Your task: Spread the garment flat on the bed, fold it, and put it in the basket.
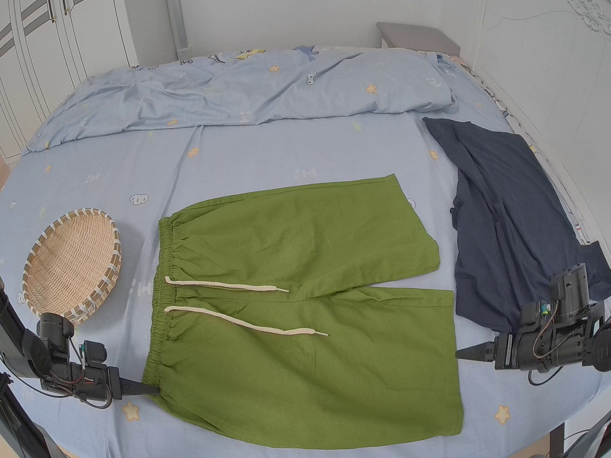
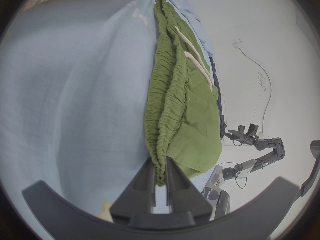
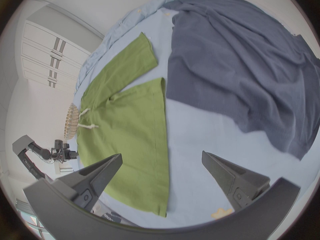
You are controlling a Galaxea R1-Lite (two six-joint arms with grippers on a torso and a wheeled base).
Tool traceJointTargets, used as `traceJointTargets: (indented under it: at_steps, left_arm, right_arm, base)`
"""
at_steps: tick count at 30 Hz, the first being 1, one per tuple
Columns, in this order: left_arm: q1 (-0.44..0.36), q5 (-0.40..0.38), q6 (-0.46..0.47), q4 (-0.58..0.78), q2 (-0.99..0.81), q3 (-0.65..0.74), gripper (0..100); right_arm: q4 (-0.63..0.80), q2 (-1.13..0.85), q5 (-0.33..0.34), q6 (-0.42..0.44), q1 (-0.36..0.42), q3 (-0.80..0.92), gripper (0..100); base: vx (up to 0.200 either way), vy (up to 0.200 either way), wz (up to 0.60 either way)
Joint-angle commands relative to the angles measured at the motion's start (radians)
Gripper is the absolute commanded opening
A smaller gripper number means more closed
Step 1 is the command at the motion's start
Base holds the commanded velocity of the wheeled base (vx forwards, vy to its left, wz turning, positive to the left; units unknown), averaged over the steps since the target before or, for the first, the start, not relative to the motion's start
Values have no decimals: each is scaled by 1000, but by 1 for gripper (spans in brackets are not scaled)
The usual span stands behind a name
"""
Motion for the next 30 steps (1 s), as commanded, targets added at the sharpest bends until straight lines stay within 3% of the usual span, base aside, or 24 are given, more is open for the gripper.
traceJointTargets:
  at_steps: [1,3,5,16,23,30]
  left_arm:
    - [27,-1,13,1,-24,40,0]
    - [50,-1,24,0,-27,68,0]
    - [59,-1,31,1,-27,80,0]
    - [70,-2,30,0,-28,74,0]
    - [56,-4,28,0,-25,68,0]
    - [58,-4,28,0,-24,68,0]
  right_arm:
    - [0,-2,55,-4,22,82,100]
    - [2,1,161,-6,18,123,100]
    - [2,6,208,-8,21,156,100]
    - [-1,128,225,-77,44,197,100]
    - [-1,142,366,-75,47,183,100]
    - [-32,202,369,-80,64,165,100]
  base:
    - [0,0,0]
    - [0,0,0]
    - [0,0,0]
    - [0,0,0]
    - [0,0,0]
    - [0,0,0]
